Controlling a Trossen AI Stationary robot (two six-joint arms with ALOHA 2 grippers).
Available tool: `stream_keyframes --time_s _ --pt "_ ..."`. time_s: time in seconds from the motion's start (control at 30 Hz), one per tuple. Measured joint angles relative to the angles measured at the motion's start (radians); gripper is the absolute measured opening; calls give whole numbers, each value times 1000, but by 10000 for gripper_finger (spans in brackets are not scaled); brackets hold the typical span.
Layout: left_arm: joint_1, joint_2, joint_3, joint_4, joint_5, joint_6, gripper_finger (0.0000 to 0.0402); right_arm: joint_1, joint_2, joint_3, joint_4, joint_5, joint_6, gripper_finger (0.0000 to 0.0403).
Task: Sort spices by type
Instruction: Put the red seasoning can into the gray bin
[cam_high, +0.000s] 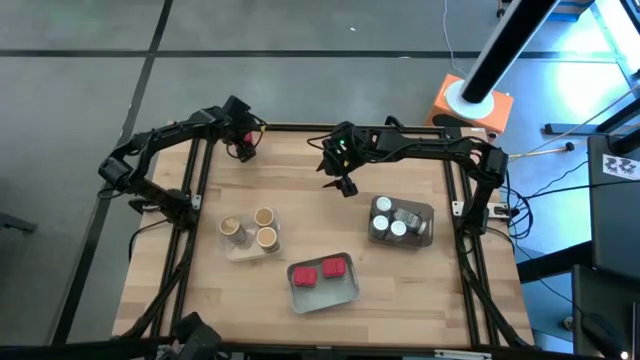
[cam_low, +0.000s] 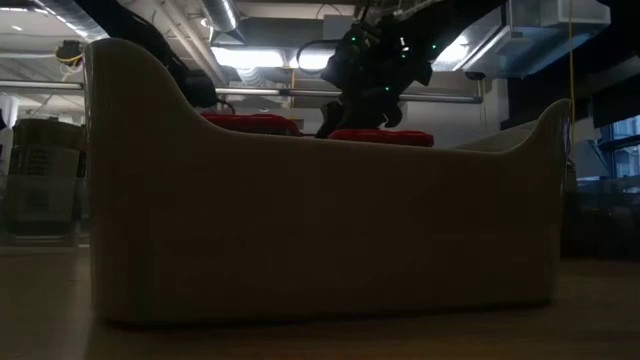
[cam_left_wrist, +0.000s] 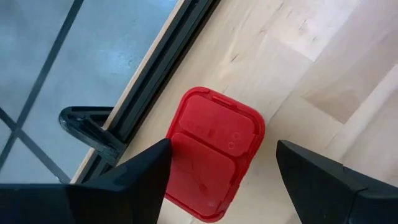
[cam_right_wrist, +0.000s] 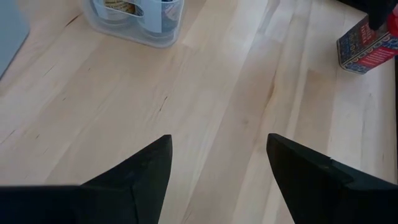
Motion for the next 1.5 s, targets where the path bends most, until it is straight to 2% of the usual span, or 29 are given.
stream_keyframes --time_s 0.23,0.63,0.87,0.97,1.1,1.5 --pt "9 -9 21 -29 21 17 272 0 0 0 3 0 0 262" --pt "8 -21 19 9 -12 23 272 0 0 0 4 0 0 262" --pt "-1 -24 49 23 -138 21 272 0 0 0 4 0 0 262" --pt "11 -24 49 -2 -97 26 272 0 0 0 -1 0 0 262" --pt "42 -11 49 -1 33 26 272 0 0 0 0 0 0 262" --pt "84 75 50 -15 73 51 272 0 0 0 0 0 0 262"
